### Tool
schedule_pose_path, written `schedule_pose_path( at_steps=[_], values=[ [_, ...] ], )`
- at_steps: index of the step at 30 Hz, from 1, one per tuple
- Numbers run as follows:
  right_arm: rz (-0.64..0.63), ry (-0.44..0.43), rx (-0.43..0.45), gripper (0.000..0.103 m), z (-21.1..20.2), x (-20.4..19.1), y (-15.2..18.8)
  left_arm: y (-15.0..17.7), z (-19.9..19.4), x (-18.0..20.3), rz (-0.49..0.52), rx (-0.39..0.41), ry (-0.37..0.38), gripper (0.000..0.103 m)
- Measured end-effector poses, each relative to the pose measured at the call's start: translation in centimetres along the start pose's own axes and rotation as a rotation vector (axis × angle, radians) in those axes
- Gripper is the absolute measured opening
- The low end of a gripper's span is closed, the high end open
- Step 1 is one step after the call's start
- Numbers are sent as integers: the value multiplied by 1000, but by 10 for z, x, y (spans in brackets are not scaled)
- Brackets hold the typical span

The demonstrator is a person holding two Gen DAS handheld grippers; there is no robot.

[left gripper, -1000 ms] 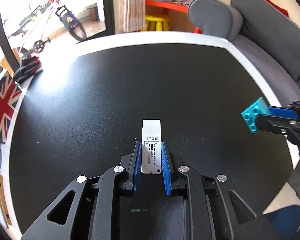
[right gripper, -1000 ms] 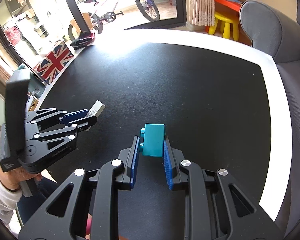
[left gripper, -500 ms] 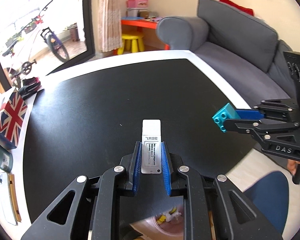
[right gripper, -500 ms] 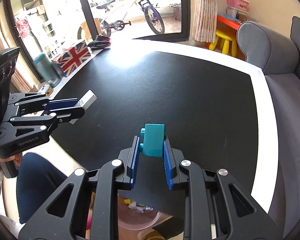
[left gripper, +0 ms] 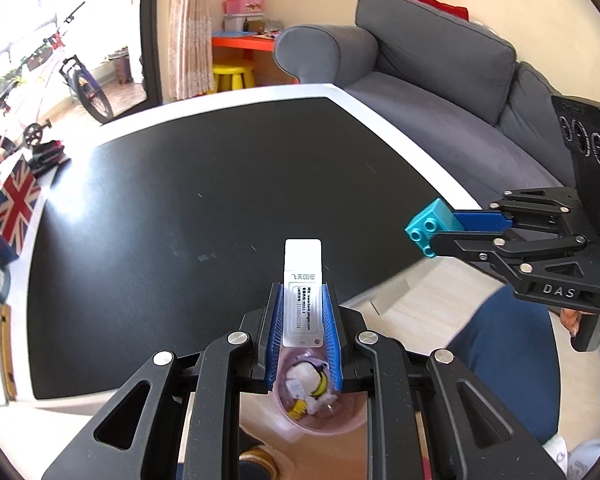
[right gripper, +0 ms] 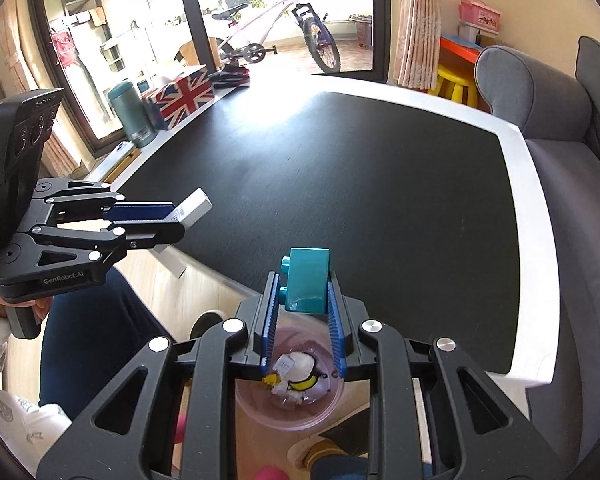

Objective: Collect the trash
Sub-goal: 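Carry both items over the pink bin and open the right tool to drop the teal block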

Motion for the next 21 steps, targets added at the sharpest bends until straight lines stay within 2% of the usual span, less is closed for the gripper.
schedule_pose_path(
  at_steps=[11, 18, 19, 20, 21],
  values=[
    [30, -69, -86, 23, 15, -20, 55, 38, 0, 11, -15, -53, 50, 19],
    [46, -99, -113, 24, 24, -21, 67, 42, 3, 9, -22, -69, 60, 19],
    [49, -96, -113, 34, 25, -21, 67, 42, 3, 9, -22, -68, 59, 19],
    [52, -90, -109, 56, 24, -19, 66, 42, 3, 10, -21, -68, 60, 19],
    [63, -83, -95, 68, 22, -17, 65, 43, 3, 10, -20, -69, 61, 19]
  ],
)
Point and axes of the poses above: each gripper's, at about its wrist camera, not at the fingertips, and z roughly the way its jaws point, x to its right, y to its underside, the point moved 5 cm from there along z, roughly the way its jaws point, and after that the axes turned 4 degrees about -z, right-handed, at the moved point
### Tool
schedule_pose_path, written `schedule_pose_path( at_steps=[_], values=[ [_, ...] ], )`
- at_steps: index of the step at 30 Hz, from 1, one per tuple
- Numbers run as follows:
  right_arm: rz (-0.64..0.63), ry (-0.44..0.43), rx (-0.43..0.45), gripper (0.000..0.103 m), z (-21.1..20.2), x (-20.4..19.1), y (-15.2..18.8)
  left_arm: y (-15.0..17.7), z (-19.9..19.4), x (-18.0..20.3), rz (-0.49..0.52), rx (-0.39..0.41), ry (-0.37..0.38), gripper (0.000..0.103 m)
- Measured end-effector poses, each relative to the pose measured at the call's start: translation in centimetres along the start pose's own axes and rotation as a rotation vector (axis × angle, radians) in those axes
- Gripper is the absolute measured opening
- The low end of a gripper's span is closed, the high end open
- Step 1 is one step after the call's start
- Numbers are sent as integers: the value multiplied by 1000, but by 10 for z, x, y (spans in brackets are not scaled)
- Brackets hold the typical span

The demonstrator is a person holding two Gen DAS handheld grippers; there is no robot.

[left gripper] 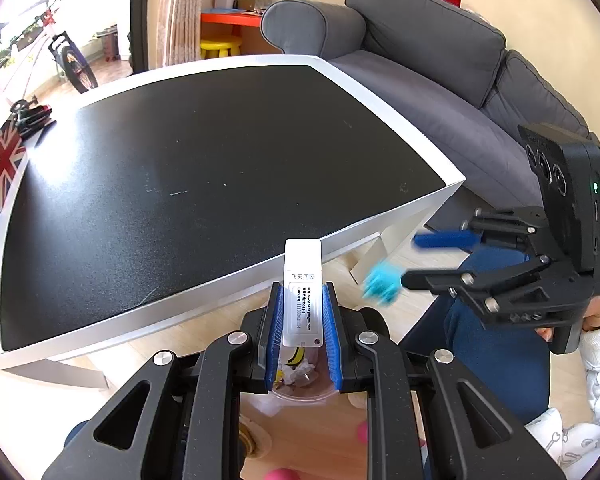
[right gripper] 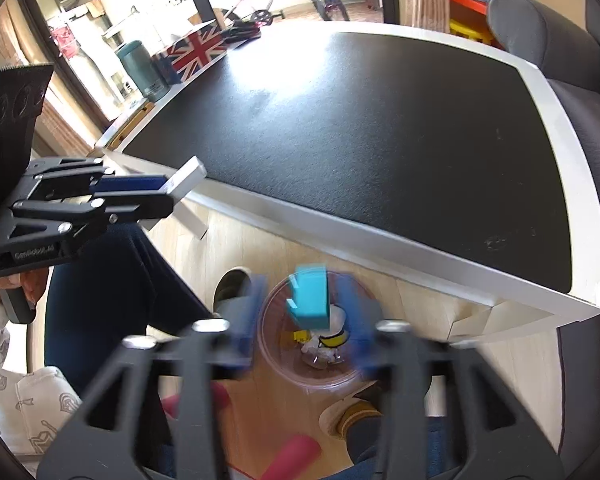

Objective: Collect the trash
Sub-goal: 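Open the left tool to drop the USB stick into the bin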

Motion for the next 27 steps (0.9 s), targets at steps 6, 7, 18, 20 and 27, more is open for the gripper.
schedule_pose_path(
  at_steps=[6, 7, 18, 20, 27],
  values=[
    [40, 23, 34, 93, -8, 10, -6, 4, 5, 3, 8, -20, 9, 19],
    [40, 28, 31, 95, -8, 11, -6, 5, 7, 3, 9, -23, 12, 19],
    [53, 69, 44, 95, -15, 21, -4, 12, 22, 9, 21, -62, 35, 19],
    [59, 68, 46, 95, -16, 23, -3, 13, 25, 11, 22, -69, 41, 19],
    [82, 66, 58, 95, -20, 31, -3, 11, 31, 16, 32, -79, 59, 38]
  ],
)
Point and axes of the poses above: each gripper's, at about its wrist camera, not at the fingertips, and z roughly the way its jaws point, x to its right, y to its underside, the point moved 5 cm from there along z, roughly the way its jaws point, and after that the axes turned 4 degrees about -z, right-handed, at the moved point
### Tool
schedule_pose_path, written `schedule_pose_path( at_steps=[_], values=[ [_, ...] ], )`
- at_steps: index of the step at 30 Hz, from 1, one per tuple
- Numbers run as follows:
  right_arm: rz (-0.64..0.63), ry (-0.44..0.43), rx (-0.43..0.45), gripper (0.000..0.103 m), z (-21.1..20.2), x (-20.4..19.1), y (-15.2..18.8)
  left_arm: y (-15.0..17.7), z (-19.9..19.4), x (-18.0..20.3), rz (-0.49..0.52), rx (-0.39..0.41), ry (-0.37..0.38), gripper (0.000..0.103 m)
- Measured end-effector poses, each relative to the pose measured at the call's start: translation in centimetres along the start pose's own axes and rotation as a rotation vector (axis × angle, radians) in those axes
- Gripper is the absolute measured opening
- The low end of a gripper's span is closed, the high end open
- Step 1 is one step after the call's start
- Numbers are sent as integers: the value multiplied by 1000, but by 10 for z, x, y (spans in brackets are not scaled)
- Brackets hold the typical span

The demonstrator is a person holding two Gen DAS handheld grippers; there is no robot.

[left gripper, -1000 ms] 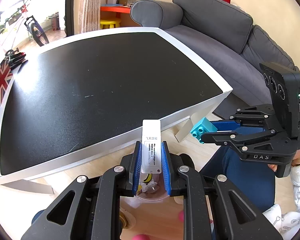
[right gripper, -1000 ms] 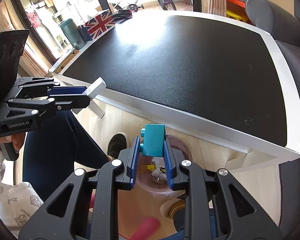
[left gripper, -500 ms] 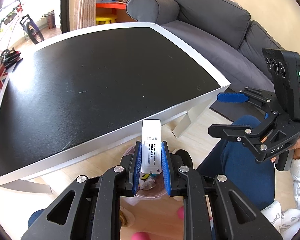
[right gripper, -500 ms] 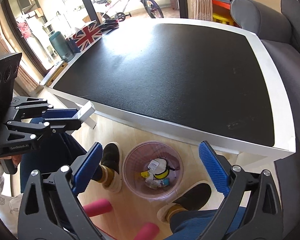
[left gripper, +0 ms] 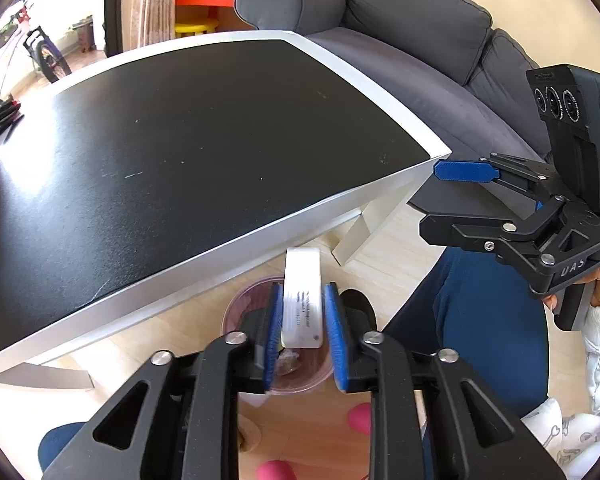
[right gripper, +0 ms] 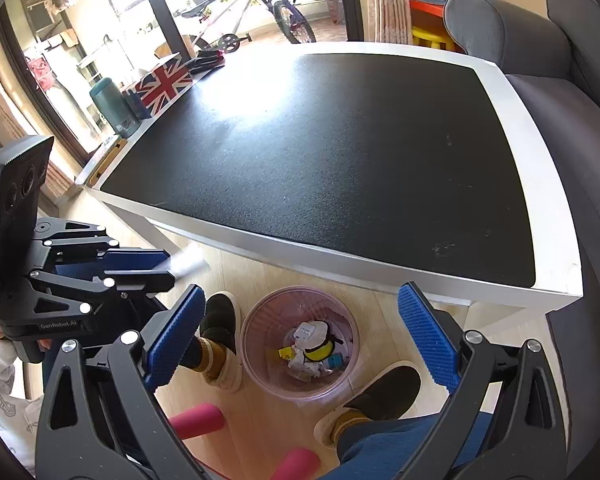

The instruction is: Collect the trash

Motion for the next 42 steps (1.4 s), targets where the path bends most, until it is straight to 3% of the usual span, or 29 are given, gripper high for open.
schedule_pose_path(
  at_steps=[1, 2, 3, 6, 16, 24, 42],
  values=[
    [1, 2, 2, 95, -1, 2, 0, -1, 1, -1, -10, 2, -1, 51],
    [2, 3, 2, 95, -2, 2, 0, -2, 1, -2, -19, 10, -4, 77],
    [5, 5, 3, 95, -2, 3, 0, -3, -1, -4, -30, 29, -5, 89],
    [11, 10, 5, 95, -3, 5, 0, -5, -1, -6, -35, 36, -34, 96],
    [13, 8, 3, 96, -2, 4, 1, -9, -7, -14, -68, 43, -52, 96],
    [4, 20, 16, 97, -8, 2, -5, -15, -22, -18, -66, 98, -76, 96],
    [-45, 89, 120, 100, -33, 0, -67, -59, -60, -45, -95, 220, -152, 96]
  ],
)
Point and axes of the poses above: each gripper's, at about its wrist camera, not at the fingertips, and z roughly the way its jaws point, x to its right, y to its underside, the point moved 5 cm from there along z, roughly the way its jaws point, and after that the axes turned 4 degrees about -z, right-handed, at the moved point
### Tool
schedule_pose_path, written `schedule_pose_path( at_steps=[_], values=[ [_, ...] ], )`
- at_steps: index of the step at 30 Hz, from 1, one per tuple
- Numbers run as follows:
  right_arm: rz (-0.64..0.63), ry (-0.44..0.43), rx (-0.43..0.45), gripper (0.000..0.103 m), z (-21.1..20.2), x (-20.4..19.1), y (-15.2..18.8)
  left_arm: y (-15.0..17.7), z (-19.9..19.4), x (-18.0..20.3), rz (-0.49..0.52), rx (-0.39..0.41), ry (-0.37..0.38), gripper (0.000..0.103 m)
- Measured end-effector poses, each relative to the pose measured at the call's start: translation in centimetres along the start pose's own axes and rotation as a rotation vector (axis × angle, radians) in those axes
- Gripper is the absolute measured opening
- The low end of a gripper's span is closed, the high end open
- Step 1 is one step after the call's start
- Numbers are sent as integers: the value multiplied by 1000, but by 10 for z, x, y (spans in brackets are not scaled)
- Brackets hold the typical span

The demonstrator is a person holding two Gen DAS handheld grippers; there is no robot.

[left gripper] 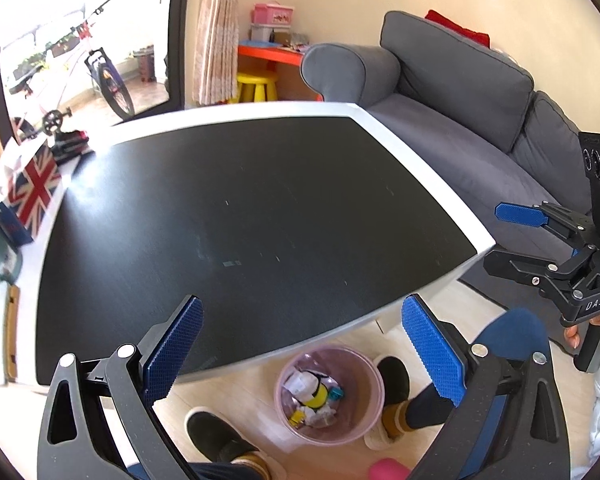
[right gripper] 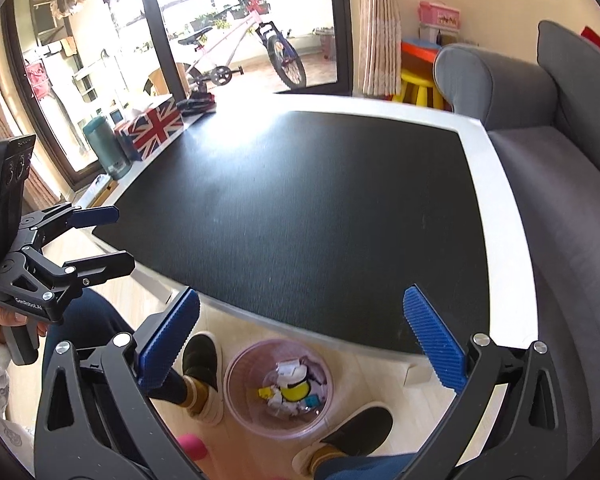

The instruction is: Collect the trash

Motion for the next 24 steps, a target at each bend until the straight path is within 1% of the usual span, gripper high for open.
schedule_pose_path(
  at_steps=[8, 11, 16, 21, 22, 24],
  values=[
    [3, -7, 53, 100, -7, 1, -27, -26, -9, -6, 14, 56, -14, 96],
    [3, -11, 64, 100, -8, 0, -33, -30, -8, -8, 2, 53, 12, 96],
    [-1, -16, 68, 100, -7, -2, -35, -30, -5, -11, -4, 42, -19, 97],
    [0, -17, 67, 100, -7, -3, -35, -31, -4, -14, -25, 32, 20, 97],
    [-1, -17, 67, 100, -7, -3, -36, -31, -5, -14, -25, 38, 12, 97],
    [-1, -18, 67, 100, -7, -4, -35, -31, -8, -14, -14, 65, -39, 97]
  ],
)
Point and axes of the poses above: each gripper's, at about its wrist camera, not at the fingertips, and z roughly the way its jaws point, x to its right, y to its underside, the point moved 5 cm from there along z, roughly the way its jaws point, and after that the axes turned 4 degrees about -z, right-handed, at the moved point
